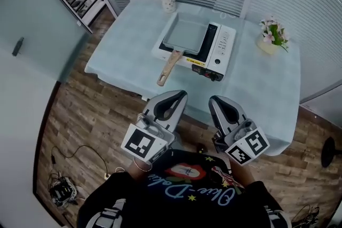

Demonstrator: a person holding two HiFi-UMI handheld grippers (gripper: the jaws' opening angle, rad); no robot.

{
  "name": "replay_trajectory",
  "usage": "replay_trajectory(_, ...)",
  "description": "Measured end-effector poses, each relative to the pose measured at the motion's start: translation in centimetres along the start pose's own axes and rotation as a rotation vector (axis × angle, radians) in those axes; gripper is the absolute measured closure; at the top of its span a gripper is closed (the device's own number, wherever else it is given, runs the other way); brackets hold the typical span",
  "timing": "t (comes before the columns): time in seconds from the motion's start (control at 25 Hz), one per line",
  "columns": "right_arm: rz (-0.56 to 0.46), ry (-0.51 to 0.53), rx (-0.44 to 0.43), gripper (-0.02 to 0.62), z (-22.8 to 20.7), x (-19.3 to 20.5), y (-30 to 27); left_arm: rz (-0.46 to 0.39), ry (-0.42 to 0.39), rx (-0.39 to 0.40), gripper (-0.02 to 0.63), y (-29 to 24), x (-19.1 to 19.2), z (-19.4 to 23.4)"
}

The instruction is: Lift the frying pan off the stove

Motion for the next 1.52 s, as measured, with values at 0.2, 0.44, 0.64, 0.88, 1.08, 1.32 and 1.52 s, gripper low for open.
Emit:
replay_trajectory(0.2, -0.007, 0.011, 0.042, 0.594, 0.2, 0.1, -4.5, -0.011, -0.003, 0.099, 0.598, -1.3, -0.8, 4.3)
replay_trajectory(0.44, 0.012, 0.015, 0.062, 0.594, 0.4, 1.3, -9.7, 0.004, 0.015, 0.144, 0.598, -0.9, -0.9, 9.5)
replay_trajectory(0.64, 0.034, 0.011, 0.089, 0.594, 0.5, 2.6, -13.4, 0.031, 0.045, 0.147, 0.598, 0.1, 0.0, 14.1)
replay_trajectory(0.88, 0.069, -0.025, 0.132, 0.594, 0.2, 4.0, -16.0, 0.084, 0.144, 0.210, 0.598, -0.1, 2.0, 17.7)
replay_trajectory(1.08, 0.106, -0.113, 0.167, 0.592, -0.8, 5.6, -17.1, 0.166, 0.195, 0.265, 0.597, -1.1, 3.7, 19.5)
replay_trajectory(1.32, 0.055, -0.263, 0.197, 0.583, -2.0, 6.5, -17.5, 0.191, 0.397, 0.361, 0.502, -1.9, 5.4, 20.9)
replay_trajectory(1.52, 0.021, -0.405, 0.240, 0.511, -3.3, 7.8, -17.6, 0.260, 0.633, 0.446, 0.373, -2.9, 7.4, 21.1)
Point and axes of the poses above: the fingertips, and each gripper's own axes: y backward along the fingers, z to its left, x out of its underside, the point moved 8 cm from there along y, backward along the fingers, and after that the axes turned 4 degrees about y, right-handed, at the moved point
